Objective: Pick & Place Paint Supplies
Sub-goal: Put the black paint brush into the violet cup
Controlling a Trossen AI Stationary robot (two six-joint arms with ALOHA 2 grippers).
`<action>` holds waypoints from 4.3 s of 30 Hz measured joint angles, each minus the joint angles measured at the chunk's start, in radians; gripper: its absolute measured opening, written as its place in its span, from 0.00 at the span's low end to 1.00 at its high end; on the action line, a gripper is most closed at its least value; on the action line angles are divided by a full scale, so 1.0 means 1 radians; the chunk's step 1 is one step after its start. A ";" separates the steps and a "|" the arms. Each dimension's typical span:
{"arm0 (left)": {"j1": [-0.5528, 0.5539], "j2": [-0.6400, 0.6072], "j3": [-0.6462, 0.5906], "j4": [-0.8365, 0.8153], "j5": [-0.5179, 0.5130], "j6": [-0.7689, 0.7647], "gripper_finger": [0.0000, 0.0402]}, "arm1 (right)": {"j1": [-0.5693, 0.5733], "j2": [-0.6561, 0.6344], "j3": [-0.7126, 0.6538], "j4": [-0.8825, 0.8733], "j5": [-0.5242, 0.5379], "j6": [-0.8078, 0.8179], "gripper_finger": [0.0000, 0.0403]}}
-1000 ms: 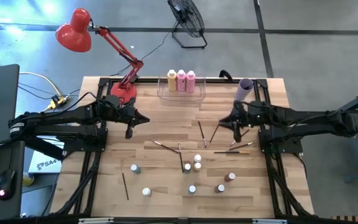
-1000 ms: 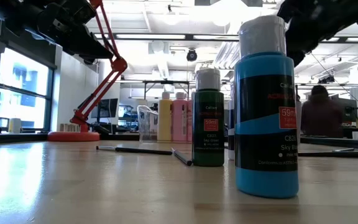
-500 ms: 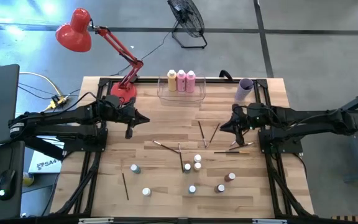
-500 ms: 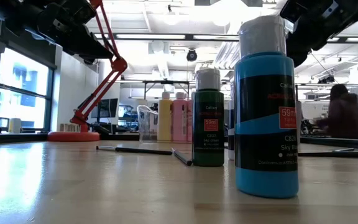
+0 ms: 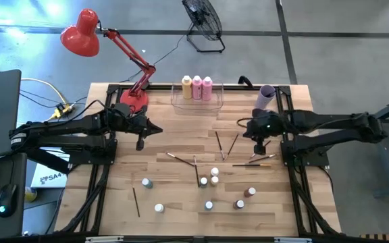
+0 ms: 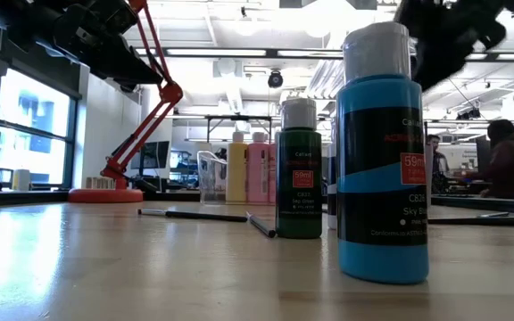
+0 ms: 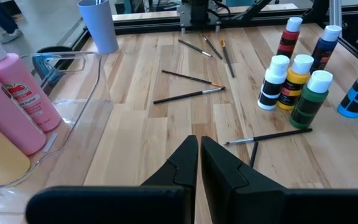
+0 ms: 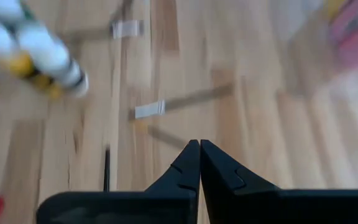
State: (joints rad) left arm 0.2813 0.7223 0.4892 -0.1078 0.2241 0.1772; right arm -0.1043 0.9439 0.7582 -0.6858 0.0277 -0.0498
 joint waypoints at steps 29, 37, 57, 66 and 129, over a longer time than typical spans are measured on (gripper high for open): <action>0.000 0.000 0.000 0.000 -0.001 0.000 0.04 | 0.153 0.332 -0.008 -0.152 -0.005 0.091 0.00; 0.000 0.000 0.000 -0.022 -0.001 0.001 0.04 | 0.158 0.336 -0.043 -0.138 -0.002 0.178 0.00; 0.000 0.000 0.000 -0.060 -0.002 0.001 0.04 | 0.175 0.435 -0.043 -0.115 -0.128 0.306 0.00; 0.000 0.000 0.000 -0.060 -0.008 0.001 0.04 | 0.190 0.454 -0.042 -0.109 -0.022 0.308 0.00; 0.000 0.000 0.000 -0.075 -0.008 0.000 0.04 | 0.183 0.523 -0.036 -0.068 0.080 0.344 0.01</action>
State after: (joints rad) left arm 0.2813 0.7224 0.4893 -0.1828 0.2158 0.1777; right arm 0.0788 1.4668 0.7218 -0.7536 0.1081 0.2943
